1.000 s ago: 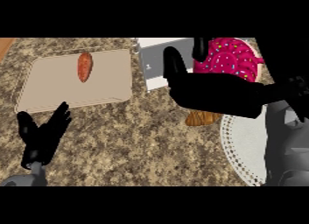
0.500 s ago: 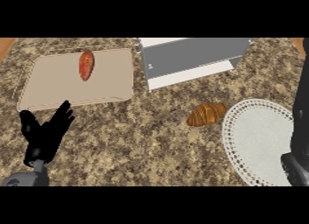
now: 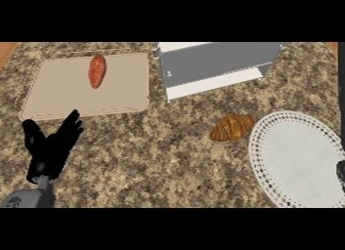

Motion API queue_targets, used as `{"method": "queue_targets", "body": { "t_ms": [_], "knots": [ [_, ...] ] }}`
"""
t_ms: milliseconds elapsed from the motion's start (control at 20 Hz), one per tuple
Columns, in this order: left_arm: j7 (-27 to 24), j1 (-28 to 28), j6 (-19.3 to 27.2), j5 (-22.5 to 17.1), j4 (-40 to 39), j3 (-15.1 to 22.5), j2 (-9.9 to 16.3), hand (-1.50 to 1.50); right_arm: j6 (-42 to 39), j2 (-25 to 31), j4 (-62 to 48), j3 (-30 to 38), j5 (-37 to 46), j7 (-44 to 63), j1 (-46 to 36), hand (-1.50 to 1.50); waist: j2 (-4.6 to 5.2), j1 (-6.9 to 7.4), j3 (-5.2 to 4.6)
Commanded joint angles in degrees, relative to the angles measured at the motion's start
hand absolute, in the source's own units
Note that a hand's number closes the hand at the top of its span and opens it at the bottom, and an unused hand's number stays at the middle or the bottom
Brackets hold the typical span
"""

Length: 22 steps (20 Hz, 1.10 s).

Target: Pick the cupcake from the placemat and place it in the tiered shelf

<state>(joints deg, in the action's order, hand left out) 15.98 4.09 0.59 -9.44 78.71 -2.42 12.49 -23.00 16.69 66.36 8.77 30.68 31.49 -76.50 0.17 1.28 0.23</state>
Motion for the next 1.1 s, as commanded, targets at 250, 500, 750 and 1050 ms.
{"method": "queue_targets", "body": {
  "t_ms": [250, 500, 750, 1050],
  "knots": [
    [1.3, -1.9, -1.9, -1.0, -0.3, -1.0, 0.6, 0.0, 5.7, 1.3, -15.1, -2.4, 4.9, -12.6, -2.1, 1.5, 0.12, 0.07, -0.26],
    [4.1, -0.5, 0.9, 1.0, 1.9, 0.1, -0.1, 0.0, 11.7, 1.7, -25.8, -1.9, 7.8, -18.4, -4.7, 1.5, 0.36, 0.71, -0.25],
    [1.9, 0.9, 0.0, 1.2, -1.9, 0.3, -1.4, 0.0, 16.8, 0.6, -32.4, -1.2, 9.1, -22.5, -8.2, 1.5, 0.59, 0.83, -0.28],
    [2.4, -2.5, -0.5, 1.0, 1.5, 0.1, -1.0, 0.0, 15.1, 2.5, -37.6, 0.9, 7.3, -28.9, -9.4, 1.5, 0.42, 0.84, -0.25]
  ]
}}
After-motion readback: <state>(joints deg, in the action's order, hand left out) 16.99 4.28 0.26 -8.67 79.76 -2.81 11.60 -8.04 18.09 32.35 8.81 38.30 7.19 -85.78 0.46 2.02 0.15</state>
